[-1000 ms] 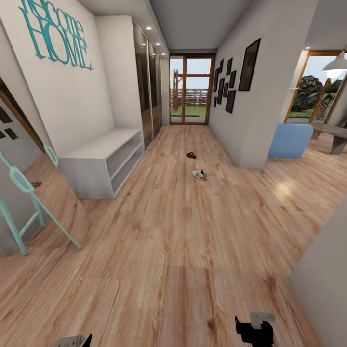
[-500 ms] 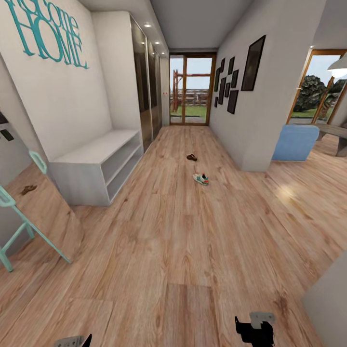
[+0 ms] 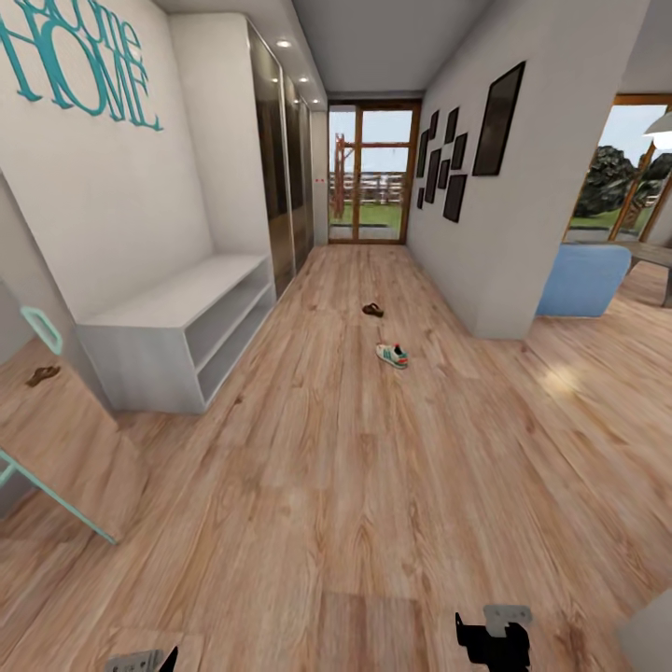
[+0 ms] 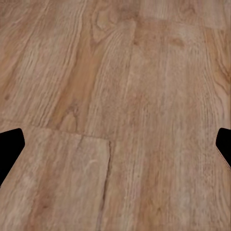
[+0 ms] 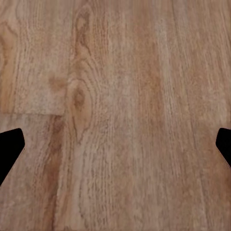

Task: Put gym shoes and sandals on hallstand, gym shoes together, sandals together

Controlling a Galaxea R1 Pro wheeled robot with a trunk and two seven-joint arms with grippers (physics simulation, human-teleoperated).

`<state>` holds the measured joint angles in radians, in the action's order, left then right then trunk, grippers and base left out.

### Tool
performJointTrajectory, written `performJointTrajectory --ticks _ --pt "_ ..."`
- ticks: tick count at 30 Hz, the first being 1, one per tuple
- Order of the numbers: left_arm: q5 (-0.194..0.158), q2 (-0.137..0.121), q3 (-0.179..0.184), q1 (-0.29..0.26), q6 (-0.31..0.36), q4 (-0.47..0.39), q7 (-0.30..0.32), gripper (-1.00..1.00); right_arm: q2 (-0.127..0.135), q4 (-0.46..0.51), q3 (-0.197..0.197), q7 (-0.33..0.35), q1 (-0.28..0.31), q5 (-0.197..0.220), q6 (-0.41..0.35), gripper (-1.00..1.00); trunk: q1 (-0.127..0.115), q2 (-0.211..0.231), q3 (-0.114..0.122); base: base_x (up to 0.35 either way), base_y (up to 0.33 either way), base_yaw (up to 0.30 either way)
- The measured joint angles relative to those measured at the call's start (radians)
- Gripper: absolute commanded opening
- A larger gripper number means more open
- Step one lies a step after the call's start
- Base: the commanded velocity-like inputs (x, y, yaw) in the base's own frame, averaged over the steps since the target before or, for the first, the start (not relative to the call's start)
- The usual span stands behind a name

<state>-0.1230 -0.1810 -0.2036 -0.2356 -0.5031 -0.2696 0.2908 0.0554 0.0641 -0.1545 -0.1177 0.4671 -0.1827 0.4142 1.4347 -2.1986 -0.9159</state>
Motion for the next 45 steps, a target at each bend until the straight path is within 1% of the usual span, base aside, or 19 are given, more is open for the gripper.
performJointTrajectory --ticks 45 --pt "-0.007 -0.002 -0.002 0.000 -0.001 -0.002 0.000 1.00 0.001 0.000 -0.001 0.000 0.000 0.000 0.000 1.00 0.000 0.000 0.000 0.337 0.000 0.000"
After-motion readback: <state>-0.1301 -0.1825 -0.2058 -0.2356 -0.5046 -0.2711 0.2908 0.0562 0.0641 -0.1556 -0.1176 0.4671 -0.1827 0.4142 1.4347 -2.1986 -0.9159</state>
